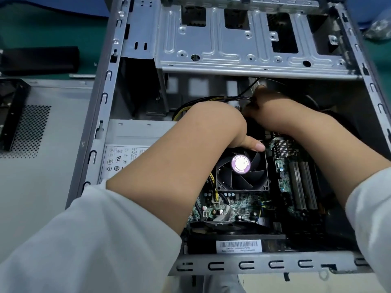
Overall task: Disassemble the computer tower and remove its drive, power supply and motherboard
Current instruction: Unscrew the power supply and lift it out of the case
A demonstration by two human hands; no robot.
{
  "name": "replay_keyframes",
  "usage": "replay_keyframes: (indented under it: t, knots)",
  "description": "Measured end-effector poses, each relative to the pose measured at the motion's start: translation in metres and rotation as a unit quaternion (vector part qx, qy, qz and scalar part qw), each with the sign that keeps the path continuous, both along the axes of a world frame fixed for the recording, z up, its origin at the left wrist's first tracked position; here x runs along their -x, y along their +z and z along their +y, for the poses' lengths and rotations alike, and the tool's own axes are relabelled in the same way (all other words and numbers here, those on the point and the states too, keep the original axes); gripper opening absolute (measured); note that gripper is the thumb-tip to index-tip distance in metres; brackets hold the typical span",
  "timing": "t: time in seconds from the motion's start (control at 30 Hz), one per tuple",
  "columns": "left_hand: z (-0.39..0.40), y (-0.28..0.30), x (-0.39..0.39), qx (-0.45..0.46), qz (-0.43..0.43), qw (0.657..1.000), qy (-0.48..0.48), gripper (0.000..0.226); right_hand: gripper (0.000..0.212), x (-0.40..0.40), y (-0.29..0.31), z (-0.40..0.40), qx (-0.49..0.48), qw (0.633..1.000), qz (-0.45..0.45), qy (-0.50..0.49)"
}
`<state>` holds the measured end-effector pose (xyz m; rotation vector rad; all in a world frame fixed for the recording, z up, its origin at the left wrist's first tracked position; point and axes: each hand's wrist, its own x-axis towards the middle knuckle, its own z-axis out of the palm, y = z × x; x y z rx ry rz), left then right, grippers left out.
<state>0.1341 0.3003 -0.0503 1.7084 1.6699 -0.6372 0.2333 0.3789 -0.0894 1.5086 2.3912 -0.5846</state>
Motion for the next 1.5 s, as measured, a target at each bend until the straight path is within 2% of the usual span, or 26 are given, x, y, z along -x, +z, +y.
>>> replay_keyframes:
  t: [0.13,0.23,0.37,0.53,0.63,0.73,0.87,1.0,1.13,1.23,1.33,1.4,1.5]
  knots:
    - [0.001,0.0,-0.001,0.004,0.012,1.0,-0.001,0.08,0.034,-0.002,-0.003,-0.001,-0.034,0.999,-0.024,0.001]
    - [0.001,0.002,-0.001,-0.004,0.021,1.0,-0.008,0.069,0.036,0.0,0.0,-0.001,-0.046,0.999,-0.023,0.002]
    - [0.0,0.002,-0.002,0.0,0.016,1.0,0.0,0.086,0.044,0.005,0.007,0.003,-0.005,0.999,-0.046,-0.006]
    - [0.0,0.002,0.0,0.006,0.008,1.0,-0.001,0.086,0.036,0.003,0.006,-0.003,-0.032,0.999,-0.042,-0.008]
    - [-0.001,0.002,-0.001,0.004,0.001,1.0,-0.004,0.085,0.037,0.004,0.007,-0.001,-0.007,0.999,-0.034,-0.009]
    - [-0.001,0.002,-0.002,-0.004,0.001,1.0,-0.011,0.084,0.052,0.003,0.008,0.001,0.011,0.999,-0.031,-0.004]
    - [0.0,0.0,-0.001,-0.009,0.013,1.0,-0.007,0.087,0.069,0.002,0.001,-0.005,0.011,0.999,0.018,-0.035]
    - [0.0,-0.001,-0.001,-0.006,0.006,1.0,-0.001,0.083,0.052,0.0,-0.003,-0.008,-0.024,0.999,0.039,-0.029]
    - [0.0,0.0,-0.002,-0.004,0.005,1.0,0.009,0.069,0.04,0.0,-0.001,-0.008,-0.018,0.998,0.045,-0.03]
    - [0.0,-0.003,0.0,0.001,0.011,1.0,0.005,0.083,0.042,0.001,0.001,-0.012,-0.06,0.998,0.022,-0.01]
    - [0.0,-0.003,0.0,0.006,0.009,1.0,0.002,0.087,0.043,0.001,0.005,-0.014,-0.095,0.995,-0.014,0.033]
    - [0.0,-0.002,0.0,0.011,0.01,1.0,0.003,0.087,0.043,0.001,0.005,-0.014,-0.077,0.996,-0.017,0.033]
    - [-0.001,-0.001,0.0,0.013,0.011,1.0,0.004,0.088,0.044,0.003,0.004,-0.009,-0.032,0.999,0.005,-0.02]
